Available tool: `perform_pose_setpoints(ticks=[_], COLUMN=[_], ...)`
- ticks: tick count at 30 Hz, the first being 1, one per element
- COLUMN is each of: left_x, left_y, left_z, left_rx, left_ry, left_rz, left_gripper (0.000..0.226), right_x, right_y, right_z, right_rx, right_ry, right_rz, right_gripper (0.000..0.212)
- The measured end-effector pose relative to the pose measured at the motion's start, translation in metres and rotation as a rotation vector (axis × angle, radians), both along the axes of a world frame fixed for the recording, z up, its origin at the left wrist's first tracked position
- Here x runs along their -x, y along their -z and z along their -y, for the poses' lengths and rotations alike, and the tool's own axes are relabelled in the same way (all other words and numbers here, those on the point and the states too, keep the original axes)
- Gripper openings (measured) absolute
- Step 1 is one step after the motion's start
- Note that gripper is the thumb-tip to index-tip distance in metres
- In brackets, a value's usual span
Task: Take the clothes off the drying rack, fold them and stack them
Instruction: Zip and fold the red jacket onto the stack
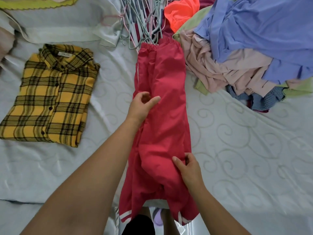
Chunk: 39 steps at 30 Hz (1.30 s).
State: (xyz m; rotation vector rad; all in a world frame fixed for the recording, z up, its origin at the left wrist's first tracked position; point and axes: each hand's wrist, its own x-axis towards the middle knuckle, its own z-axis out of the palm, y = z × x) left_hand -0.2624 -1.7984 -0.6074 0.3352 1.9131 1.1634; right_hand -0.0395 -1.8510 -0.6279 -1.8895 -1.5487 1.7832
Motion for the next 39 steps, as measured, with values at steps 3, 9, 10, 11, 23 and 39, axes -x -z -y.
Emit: perform_pose_setpoints(ticks=[3, 9, 10, 11, 23, 39], left_x=[0.014, 0.005, 0.010, 0.017, 0.001, 0.004], left_y=[-0.004, -0.019, -0.017, -0.012, -0.018, 0.063], left_z=[-0.046, -0.098, -0.100, -0.099, -0.128, -0.044], left_rx=[-0.004, -0.105, -0.112, -0.076, -0.290, 0.139], left_ry=[0.023, 0.129, 0.067, -0.007, 0.070, 1.172], left_rz=[-0.025, 0.176, 0.166, 0.105, 0.140, -1.198], left_gripper=[0.072, 0.029, 0.027, 0.030, 0.044, 0.079], right_x=[0.007, 0.006, 0.005, 0.004, 0.003, 0.023], right_y=[-0.005, -0.007, -0.006, -0.005, -0.009, 0.037], right_z=[-0.006, 0.000, 0.001, 0.002, -0.005, -0.011], right_rx=[-0.038, -0.114, -0.135, -0.145, -0.169, -0.856], right_ry=[-0.022, 0.085, 0.105, 0.112, 0.264, -0.791], right_rz=[-0.031, -0.073, -0.083, -0.096, -0.094, 0.365], right_gripper=[0.018, 0.042, 0.040, 0.038, 0.016, 0.061])
